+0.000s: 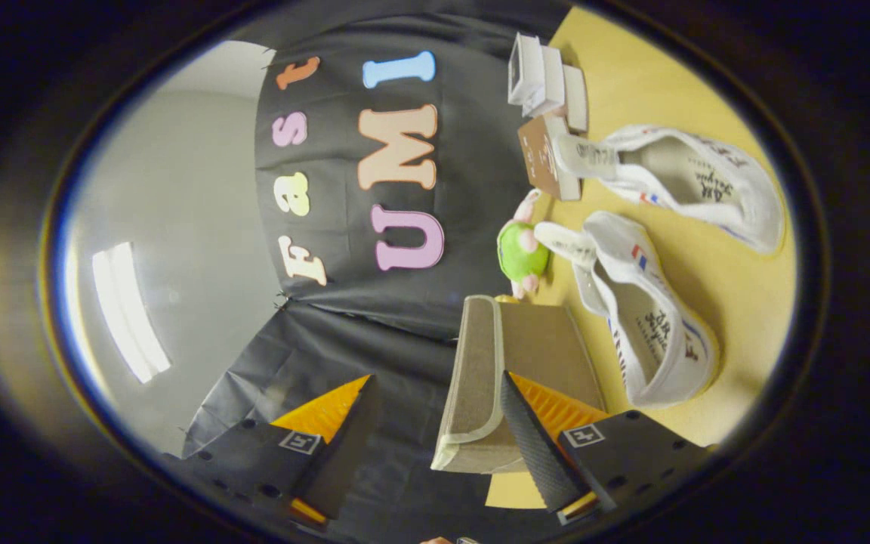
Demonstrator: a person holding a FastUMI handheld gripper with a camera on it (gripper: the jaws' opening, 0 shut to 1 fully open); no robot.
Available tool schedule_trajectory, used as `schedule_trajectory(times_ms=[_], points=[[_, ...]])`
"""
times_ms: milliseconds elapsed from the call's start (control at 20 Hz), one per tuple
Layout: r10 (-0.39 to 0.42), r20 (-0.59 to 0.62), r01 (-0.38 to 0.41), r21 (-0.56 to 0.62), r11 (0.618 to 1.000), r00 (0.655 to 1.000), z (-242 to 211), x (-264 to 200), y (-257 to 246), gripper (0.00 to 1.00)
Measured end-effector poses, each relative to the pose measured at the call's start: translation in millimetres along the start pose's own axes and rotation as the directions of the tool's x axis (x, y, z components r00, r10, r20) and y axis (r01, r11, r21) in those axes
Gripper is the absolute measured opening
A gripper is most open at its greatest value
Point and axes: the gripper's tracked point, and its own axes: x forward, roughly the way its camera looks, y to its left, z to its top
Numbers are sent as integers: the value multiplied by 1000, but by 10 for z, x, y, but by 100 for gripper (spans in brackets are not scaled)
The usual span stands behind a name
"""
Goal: Open the storage box then place both shoes into the box .Put the left shoe in first, then the right shoe, with the right side of both shoes facing outward in a uniform manner.
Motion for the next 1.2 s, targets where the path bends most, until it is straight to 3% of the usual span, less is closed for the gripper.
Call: schedule_trajectory(times_ms=[450,700,950,1100,1200], points=[[23,-144,-7,113,994,989,-370,244,-185,99],[71,-104,-57,128,990,992,-285,265,-111,98],[-2,-152,15,87,996,988,-422,275,-292,97],[32,-131,-17,109,994,991,-395,289,-191,97],[41,-110,-26,131,991,993,-331,335,-160,88]])
